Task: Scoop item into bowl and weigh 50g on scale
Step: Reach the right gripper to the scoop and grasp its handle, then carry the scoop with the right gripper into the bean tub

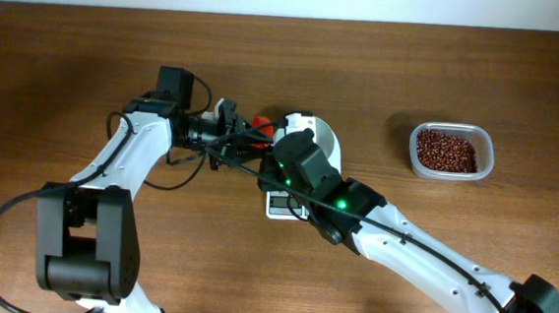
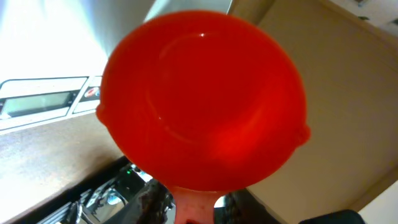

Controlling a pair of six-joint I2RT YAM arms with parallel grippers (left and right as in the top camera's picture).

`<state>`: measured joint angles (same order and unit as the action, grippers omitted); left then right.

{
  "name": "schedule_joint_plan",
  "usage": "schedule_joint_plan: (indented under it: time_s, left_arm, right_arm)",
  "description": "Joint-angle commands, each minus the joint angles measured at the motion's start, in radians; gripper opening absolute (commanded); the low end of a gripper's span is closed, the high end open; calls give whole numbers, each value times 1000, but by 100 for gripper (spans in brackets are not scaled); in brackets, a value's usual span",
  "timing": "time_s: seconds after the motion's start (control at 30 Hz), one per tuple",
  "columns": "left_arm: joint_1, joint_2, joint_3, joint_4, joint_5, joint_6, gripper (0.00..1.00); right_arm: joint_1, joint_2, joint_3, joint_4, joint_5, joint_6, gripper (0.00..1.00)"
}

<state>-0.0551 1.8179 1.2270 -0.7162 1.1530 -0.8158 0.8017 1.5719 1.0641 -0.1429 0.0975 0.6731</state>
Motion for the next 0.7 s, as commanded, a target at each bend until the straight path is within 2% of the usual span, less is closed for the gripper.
schedule_joint_plan:
  time_s: [0.0, 0.07, 0.13, 0.2, 0.37, 0.4, 0.43, 0.47, 0.5, 0.57, 0.67]
  left_arm:
    - [-3, 5, 12, 9, -70, 2, 54]
    - [-3, 5, 12, 26, -81, 2, 57]
    - [-1, 5, 12, 28, -81, 2, 60]
    - [8, 5, 12, 28, -81, 2, 60]
    - [32, 5, 12, 27, -81, 21, 59]
    - [33, 5, 12, 27, -80, 77, 65]
    - [33, 5, 12, 27, -80, 142, 81]
    - [33, 5, 12, 27, -80, 187, 93]
    - [33, 5, 12, 28, -80, 251, 99]
    - [33, 5, 12, 28, -80, 351, 99]
    - [33, 5, 12, 35, -81, 425, 99]
  right_arm:
    - [-21, 5, 19, -18, -6, -40, 4]
    - [-53, 5, 60, -89, -65, -76, 4]
    - [-84, 5, 153, -234, -93, -131, 4]
    - [-107, 5, 296, -425, -104, -199, 4]
    - [-169, 5, 560, -752, -170, -301, 4]
    - [-202, 5, 616, -848, -177, -322, 4]
    - [-245, 5, 670, -931, -193, -338, 4]
    - [-281, 6, 711, -983, -215, -356, 4]
    - [-339, 6, 767, -1050, -234, -372, 4]
    - [-444, 6, 843, -1148, -245, -389, 4]
    - [-577, 7, 877, -1235, -245, -420, 4]
